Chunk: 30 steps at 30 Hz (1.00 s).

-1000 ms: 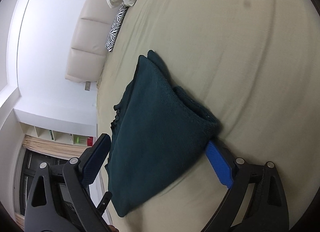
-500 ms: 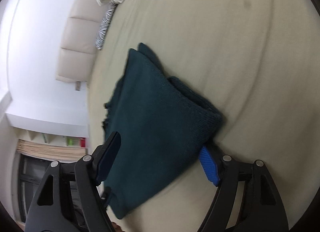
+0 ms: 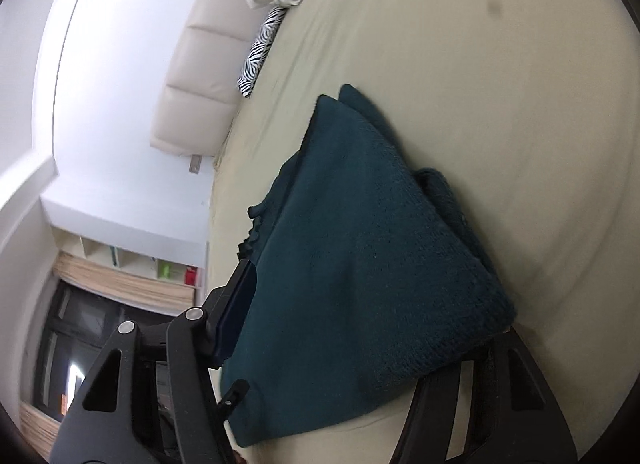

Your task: Fold small clothes

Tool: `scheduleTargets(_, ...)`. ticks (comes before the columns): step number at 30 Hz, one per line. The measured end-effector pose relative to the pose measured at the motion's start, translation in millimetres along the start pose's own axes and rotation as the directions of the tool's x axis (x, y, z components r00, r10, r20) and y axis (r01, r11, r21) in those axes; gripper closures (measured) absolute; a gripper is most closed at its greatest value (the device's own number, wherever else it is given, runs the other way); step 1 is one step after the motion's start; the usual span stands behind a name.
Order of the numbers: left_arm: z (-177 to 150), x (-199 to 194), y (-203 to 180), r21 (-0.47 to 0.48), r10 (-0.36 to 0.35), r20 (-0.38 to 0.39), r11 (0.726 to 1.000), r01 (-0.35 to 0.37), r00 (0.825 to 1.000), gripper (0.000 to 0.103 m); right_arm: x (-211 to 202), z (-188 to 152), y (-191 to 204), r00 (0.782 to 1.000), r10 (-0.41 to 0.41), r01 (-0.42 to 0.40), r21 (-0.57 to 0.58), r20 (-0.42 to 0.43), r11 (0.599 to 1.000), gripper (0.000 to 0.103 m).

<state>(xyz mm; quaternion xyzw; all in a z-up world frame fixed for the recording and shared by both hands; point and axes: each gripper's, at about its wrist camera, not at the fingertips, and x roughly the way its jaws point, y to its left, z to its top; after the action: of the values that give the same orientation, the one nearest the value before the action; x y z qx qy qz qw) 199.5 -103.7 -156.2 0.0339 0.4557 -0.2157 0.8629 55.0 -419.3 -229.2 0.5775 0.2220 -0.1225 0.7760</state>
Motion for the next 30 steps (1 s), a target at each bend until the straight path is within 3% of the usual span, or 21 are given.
scheduleTargets(4,0.7,1.3,-1.4,0.007,0.009,0.001,1.0,-0.009,1.0,0.015,10.0,6.7,-8.9,0.997,-0.078,0.078,0.022,0.002,0.997,0.056)
scheduleTargets(11,1.9,5.5,-2.0,0.017,0.016,0.0,1.0,-0.016,1.0,0.015,15.5,9.9,-1.2,0.997,-0.08,0.08,-0.03,0.021,0.996,0.057)
scheduleTargets(14,2.3,6.8,-0.6,0.012,0.012,0.0,1.0,-0.012,1.0,0.015,23.8,12.4,-6.2,0.993,-0.115,0.116,-0.042,0.008,0.992,0.075)
scheduleTargets(18,3.9,9.2,2.4,0.0,-0.001,-0.002,1.0,0.001,1.0,0.015,25.2,15.5,-11.7,0.995,-0.099,0.099,-0.003,0.007,0.995,0.079)
scheduleTargets(21,5.1,12.7,2.6,0.002,-0.006,-0.006,1.0,0.006,1.0,0.015,26.6,15.5,-15.4,0.994,-0.112,0.112,-0.001,0.008,0.994,0.09)
scheduleTargets(25,7.7,10.9,10.4,-0.041,-0.053,-0.007,0.998,0.052,0.999,0.015,25.9,15.0,-13.5,0.992,-0.127,0.128,-0.011,0.016,0.992,0.091)
scheduleTargets(30,13.5,6.6,31.3,-0.133,-0.172,-0.011,0.977,0.169,0.985,0.017,25.2,11.7,7.7,0.981,-0.19,0.194,-0.079,0.049,0.978,0.092)
